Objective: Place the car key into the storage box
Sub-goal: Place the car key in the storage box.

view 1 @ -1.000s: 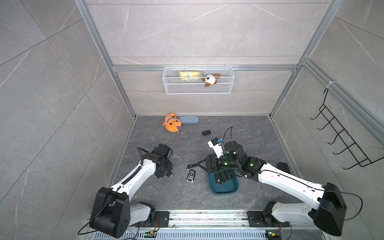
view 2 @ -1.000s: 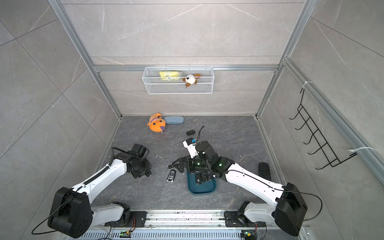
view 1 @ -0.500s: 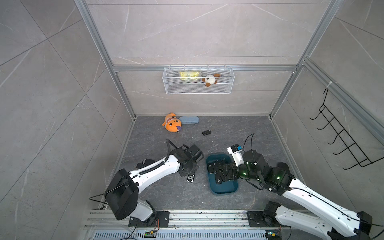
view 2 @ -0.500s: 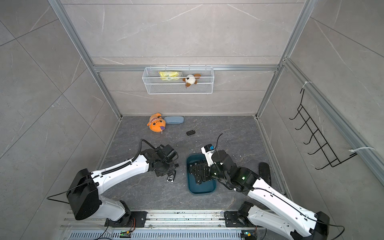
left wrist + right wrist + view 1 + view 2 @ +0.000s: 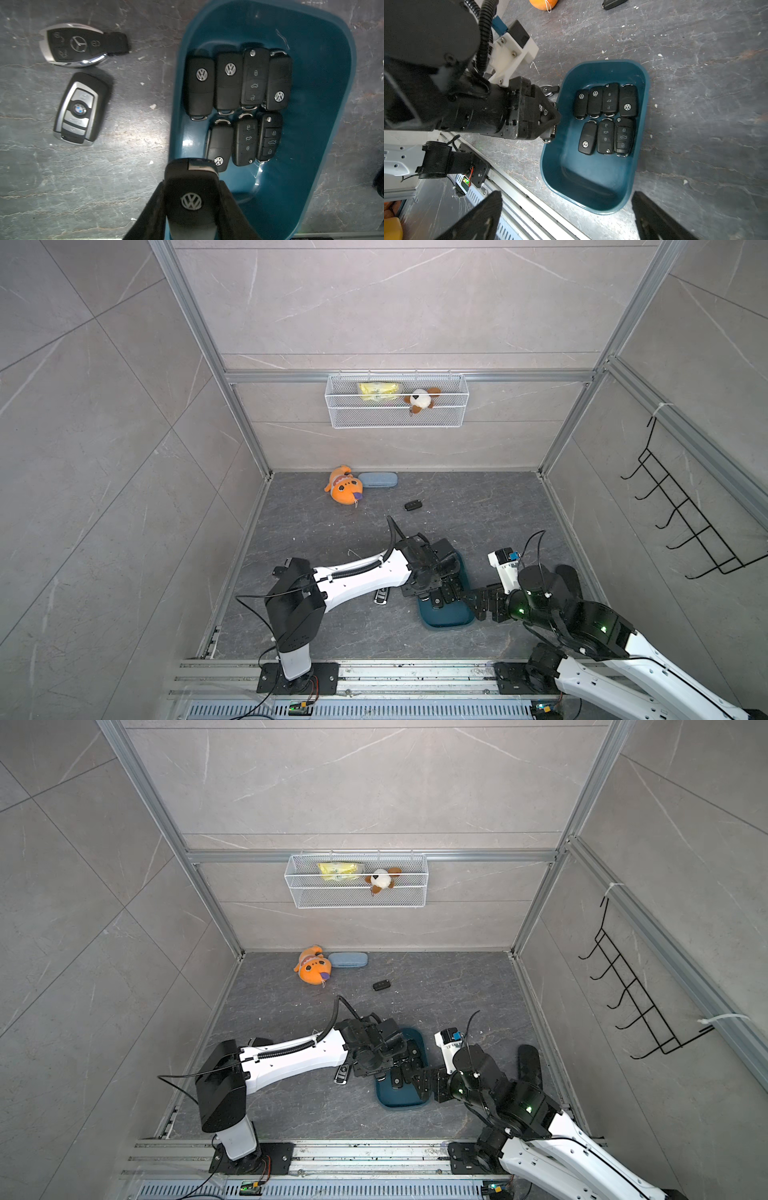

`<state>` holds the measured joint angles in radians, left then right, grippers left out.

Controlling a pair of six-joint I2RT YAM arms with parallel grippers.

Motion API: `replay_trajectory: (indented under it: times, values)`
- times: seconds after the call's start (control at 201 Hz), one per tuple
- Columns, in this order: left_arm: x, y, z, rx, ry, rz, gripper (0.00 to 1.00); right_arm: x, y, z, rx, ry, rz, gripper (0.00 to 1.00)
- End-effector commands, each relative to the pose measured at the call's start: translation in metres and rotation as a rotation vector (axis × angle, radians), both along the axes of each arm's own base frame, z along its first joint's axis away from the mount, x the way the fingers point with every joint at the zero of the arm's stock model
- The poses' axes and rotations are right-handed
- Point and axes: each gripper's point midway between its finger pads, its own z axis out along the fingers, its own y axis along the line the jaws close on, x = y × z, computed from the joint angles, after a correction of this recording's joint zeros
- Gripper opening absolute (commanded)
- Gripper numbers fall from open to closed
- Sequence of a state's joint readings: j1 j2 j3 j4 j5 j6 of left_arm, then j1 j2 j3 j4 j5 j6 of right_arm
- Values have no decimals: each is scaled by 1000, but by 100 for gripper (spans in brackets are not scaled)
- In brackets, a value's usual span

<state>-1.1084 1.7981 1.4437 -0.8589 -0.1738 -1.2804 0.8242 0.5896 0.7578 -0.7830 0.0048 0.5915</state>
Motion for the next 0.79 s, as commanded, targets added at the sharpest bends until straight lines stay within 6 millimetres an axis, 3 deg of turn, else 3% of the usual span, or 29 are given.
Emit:
replay_trajectory:
  times: [0.0,0.199,0.786]
  values:
    - [-3,-3,-5,40,19,6,28,-6,-15,-10,-43,23,-38,99]
    - [-2,-16,-22,73,52,-33,28,-8,-22,-10,-52,16,-49,99]
    - [7,-13,-50,273,85,-74,29,-10,-24,-15,-30,21,-66,99]
